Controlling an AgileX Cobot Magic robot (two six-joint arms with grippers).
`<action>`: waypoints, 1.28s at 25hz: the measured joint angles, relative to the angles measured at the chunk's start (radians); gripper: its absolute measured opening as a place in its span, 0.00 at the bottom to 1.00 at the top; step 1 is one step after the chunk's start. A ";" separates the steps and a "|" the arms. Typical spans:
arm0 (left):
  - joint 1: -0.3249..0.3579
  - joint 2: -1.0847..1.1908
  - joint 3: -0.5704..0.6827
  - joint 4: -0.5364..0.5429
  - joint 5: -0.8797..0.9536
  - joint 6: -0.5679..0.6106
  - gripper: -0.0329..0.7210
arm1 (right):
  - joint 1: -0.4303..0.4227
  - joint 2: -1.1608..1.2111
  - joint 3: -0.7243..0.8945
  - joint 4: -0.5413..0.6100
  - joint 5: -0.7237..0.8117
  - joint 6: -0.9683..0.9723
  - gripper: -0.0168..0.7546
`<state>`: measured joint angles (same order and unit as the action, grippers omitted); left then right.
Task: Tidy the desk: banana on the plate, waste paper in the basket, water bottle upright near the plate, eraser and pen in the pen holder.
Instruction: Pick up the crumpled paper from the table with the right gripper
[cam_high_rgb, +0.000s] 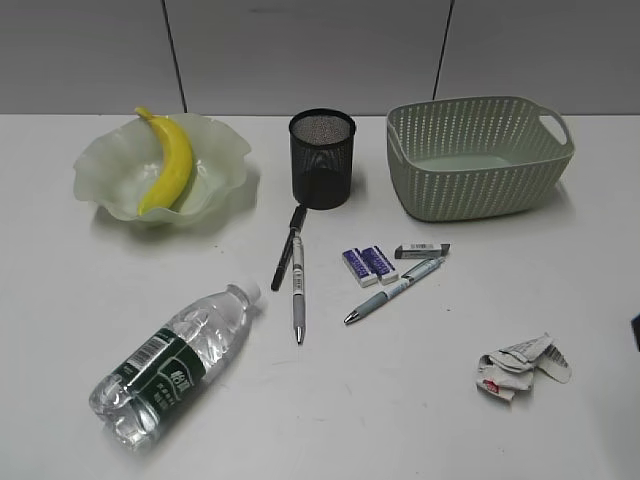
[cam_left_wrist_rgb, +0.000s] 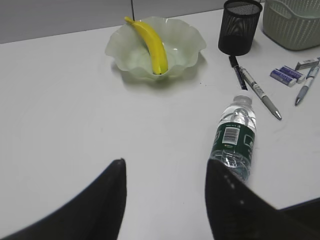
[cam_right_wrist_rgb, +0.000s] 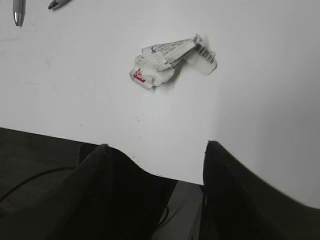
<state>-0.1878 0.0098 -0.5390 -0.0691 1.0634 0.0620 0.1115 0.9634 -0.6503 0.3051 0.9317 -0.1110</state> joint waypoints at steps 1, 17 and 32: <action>0.000 0.000 0.000 0.000 -0.001 -0.001 0.55 | 0.000 0.088 -0.030 0.019 0.006 0.000 0.62; 0.000 0.000 0.000 0.000 -0.002 -0.004 0.55 | 0.139 0.941 -0.420 -0.034 0.062 0.351 0.77; 0.000 0.000 0.000 0.000 -0.002 -0.004 0.55 | 0.139 1.076 -0.509 -0.033 0.113 0.320 0.10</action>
<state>-0.1878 0.0098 -0.5390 -0.0691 1.0613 0.0581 0.2506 2.0396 -1.1594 0.2724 1.0450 0.2093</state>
